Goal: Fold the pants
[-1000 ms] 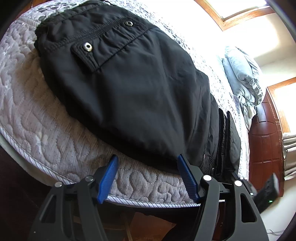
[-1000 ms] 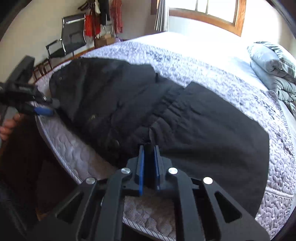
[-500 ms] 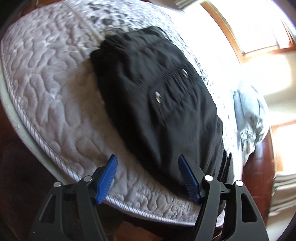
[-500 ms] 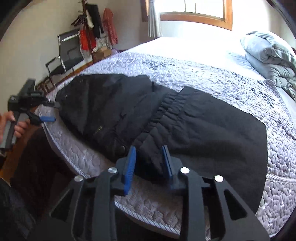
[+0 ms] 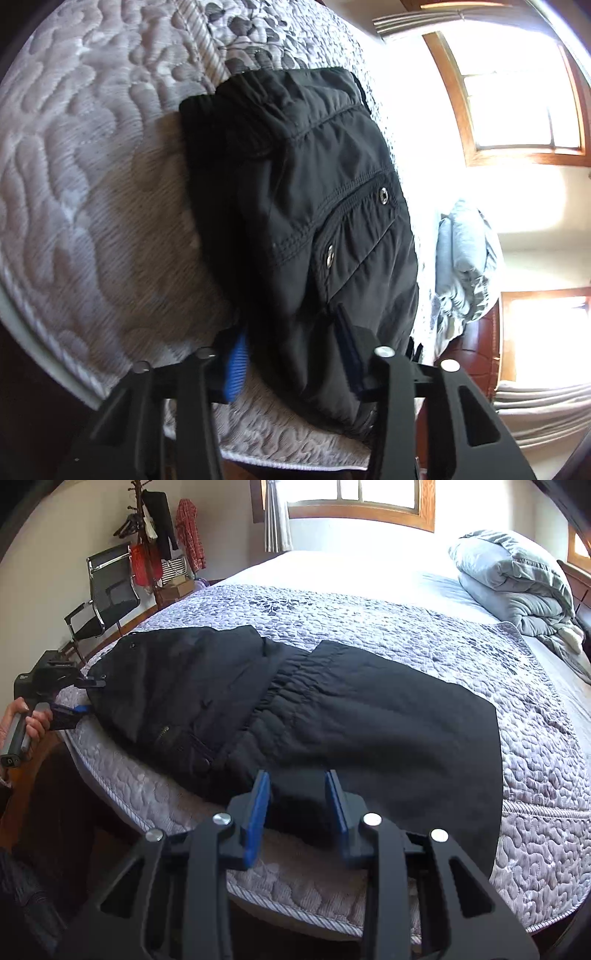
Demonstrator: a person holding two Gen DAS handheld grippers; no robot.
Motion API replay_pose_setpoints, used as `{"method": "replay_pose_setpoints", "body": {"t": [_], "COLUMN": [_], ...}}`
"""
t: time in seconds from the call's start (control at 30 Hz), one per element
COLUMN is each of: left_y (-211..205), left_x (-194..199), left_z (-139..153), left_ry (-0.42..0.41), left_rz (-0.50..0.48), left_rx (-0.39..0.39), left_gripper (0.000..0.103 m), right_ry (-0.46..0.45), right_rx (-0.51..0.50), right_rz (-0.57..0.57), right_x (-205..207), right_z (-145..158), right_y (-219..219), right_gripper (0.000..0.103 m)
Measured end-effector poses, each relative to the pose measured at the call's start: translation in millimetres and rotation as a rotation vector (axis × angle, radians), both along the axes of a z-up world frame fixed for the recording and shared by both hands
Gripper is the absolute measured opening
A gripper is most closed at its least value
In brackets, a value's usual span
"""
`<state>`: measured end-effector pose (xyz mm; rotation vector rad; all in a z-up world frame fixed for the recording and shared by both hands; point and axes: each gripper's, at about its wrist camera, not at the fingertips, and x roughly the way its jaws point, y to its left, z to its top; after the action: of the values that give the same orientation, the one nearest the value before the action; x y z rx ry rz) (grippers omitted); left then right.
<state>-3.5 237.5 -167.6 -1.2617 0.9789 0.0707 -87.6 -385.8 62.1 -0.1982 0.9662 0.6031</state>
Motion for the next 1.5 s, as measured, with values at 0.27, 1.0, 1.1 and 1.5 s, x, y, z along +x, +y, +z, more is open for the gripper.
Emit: {"method": "replay_pose_setpoints", "body": {"t": [0.27, 1.0, 1.1, 1.5], "left_y": [-12.4, -134.0, -157.9, -329.2], "left_x": [6.5, 56.6, 64.0, 73.6], "left_z": [0.8, 142.5, 152.0, 143.4], "left_ry": [-0.025, -0.378, -0.412, -0.454], "left_rz": [0.011, -0.272, -0.341, -0.829], "left_rx": [0.020, 0.446, 0.474, 0.637], "left_gripper": [0.016, 0.011, 0.011, 0.014], "right_ry": [-0.003, -0.059, -0.059, -0.032], "right_rx": [-0.004, 0.034, 0.040, 0.178], "right_rz": [-0.004, -0.172, -0.200, -0.299], "right_x": [1.6, 12.0, 15.0, 29.4], "right_z": [0.2, 17.4, 16.7, 17.4], "right_y": [1.8, -54.0, -63.1, -94.8], "right_gripper": [0.033, 0.040, 0.040, 0.038]}}
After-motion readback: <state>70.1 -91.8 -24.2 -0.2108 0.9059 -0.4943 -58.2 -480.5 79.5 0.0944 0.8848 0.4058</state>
